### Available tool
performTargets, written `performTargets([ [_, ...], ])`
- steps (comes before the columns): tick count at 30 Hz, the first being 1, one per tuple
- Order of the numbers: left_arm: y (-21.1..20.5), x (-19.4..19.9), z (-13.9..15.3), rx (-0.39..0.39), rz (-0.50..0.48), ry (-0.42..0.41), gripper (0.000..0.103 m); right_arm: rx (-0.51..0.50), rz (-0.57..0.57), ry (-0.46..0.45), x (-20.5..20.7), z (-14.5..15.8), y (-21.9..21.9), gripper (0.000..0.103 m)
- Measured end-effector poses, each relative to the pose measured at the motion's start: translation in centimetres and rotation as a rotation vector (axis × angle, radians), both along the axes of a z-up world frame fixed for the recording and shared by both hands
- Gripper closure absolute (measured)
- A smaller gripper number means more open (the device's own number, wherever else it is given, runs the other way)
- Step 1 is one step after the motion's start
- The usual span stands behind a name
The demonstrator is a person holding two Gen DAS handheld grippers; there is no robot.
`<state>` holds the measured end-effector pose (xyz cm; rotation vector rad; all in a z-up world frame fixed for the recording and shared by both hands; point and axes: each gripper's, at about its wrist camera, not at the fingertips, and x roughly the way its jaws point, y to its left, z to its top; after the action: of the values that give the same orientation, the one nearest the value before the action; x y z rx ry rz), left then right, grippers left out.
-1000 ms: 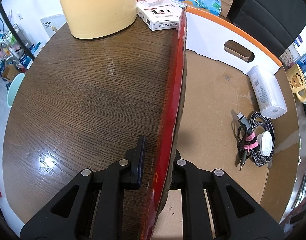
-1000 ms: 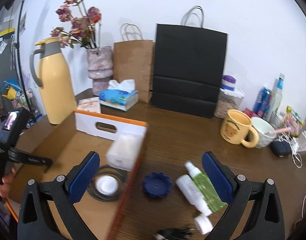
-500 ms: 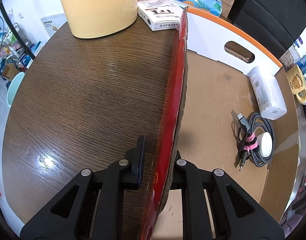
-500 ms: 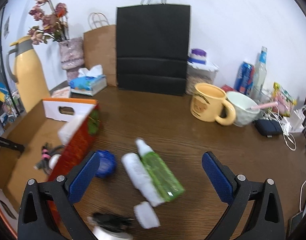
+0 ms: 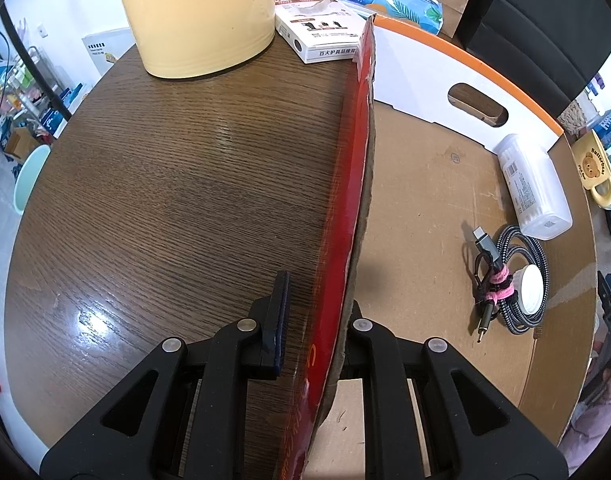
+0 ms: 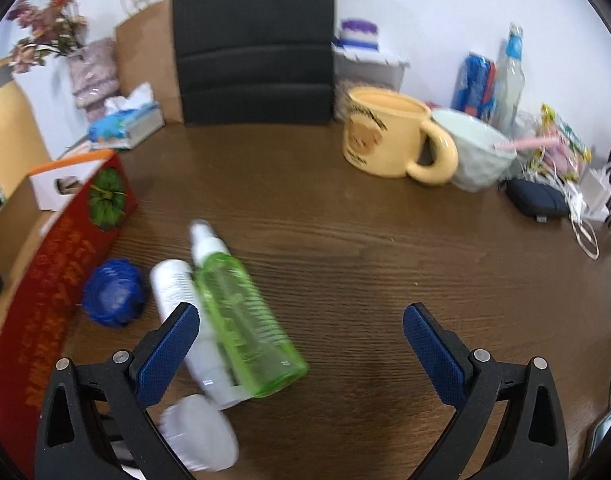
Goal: Organize rigid objects
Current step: 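Move the right gripper to the green spray bottle and grasp it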
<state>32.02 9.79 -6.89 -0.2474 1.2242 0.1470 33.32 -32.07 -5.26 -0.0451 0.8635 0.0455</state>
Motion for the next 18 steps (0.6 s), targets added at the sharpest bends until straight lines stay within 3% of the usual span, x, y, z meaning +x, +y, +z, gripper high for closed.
performTargets([
  [8, 0.0, 0.0, 0.0, 0.0, 0.0, 0.0, 0.092, 0.074, 0.002, 0.082, 2.0, -1.9, -0.9, 0.0],
  [14, 0.0, 0.0, 0.0, -0.001, 0.0, 0.0, 0.092, 0.088, 0.006, 0.084, 3.2, -2.0, -0.9, 0.0],
  [15, 0.0, 0.0, 0.0, -0.001, 0.0, 0.0, 0.092, 0.076, 0.009, 0.087, 3.2, -2.0, -0.7, 0.001],
  [18, 0.0, 0.0, 0.0, 0.0, 0.0, -0.001, 0.092, 0.027, 0.028, 0.075, 2.9, -1.8, 0.2, 0.023],
])
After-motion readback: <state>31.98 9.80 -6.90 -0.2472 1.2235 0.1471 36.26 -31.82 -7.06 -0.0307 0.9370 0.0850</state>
